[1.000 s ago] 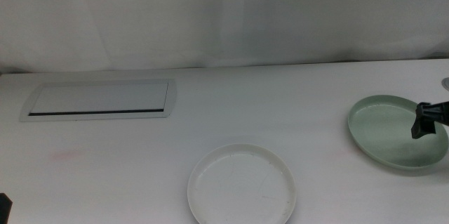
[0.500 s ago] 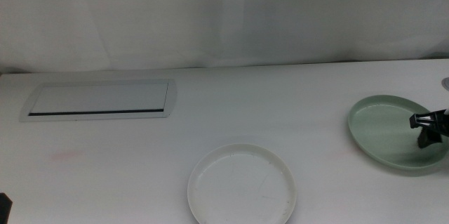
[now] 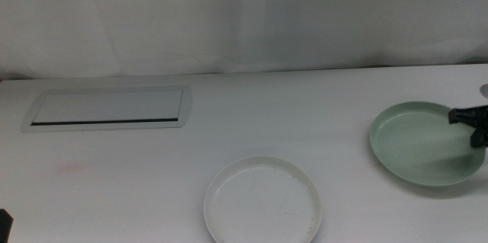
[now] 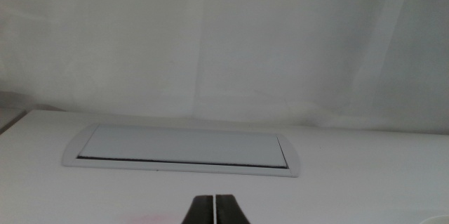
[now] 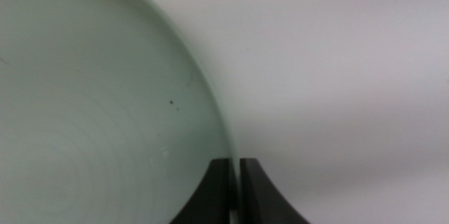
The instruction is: Stack the three bowls on top of each other.
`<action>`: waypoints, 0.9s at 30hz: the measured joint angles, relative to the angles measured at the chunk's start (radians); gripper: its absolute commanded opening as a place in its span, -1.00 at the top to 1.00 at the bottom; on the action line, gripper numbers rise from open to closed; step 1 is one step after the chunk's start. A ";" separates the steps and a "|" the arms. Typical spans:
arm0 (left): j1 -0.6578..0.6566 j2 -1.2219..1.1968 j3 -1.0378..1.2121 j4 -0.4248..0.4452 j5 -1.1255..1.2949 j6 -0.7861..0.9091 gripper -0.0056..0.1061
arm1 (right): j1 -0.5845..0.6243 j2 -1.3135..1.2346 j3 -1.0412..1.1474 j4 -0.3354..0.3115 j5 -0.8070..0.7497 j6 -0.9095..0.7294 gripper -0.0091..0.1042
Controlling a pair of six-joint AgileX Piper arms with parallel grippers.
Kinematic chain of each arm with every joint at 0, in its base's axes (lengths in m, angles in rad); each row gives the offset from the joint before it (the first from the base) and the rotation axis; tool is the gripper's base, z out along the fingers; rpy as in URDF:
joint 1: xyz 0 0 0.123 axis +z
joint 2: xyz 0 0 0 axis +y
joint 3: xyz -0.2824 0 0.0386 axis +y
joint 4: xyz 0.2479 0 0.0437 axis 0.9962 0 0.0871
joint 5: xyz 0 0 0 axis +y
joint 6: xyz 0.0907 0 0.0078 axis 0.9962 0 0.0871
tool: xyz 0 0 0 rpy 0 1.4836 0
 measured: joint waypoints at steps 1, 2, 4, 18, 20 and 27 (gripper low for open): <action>0.000 0.000 0.000 0.000 0.000 0.000 0.95 | 0.000 -0.025 0.000 -0.003 0.006 0.000 0.88; 0.000 0.000 0.000 0.000 -0.002 0.000 0.95 | 0.000 -0.078 0.000 -0.007 0.018 -0.006 0.88; 0.000 0.000 0.000 0.000 -0.002 0.000 0.95 | 0.000 -0.145 0.000 -0.004 0.032 -0.006 0.88; 0.000 0.000 0.000 0.000 -0.002 0.000 0.95 | 0.242 -0.442 0.000 0.125 0.201 -0.042 0.88; 0.000 0.000 0.000 0.000 -0.002 0.000 0.95 | 0.313 -0.433 0.001 0.127 0.200 -0.015 0.88; 0.000 0.000 0.000 0.000 -0.002 0.000 0.95 | 0.519 -0.318 0.001 0.132 0.146 0.069 0.88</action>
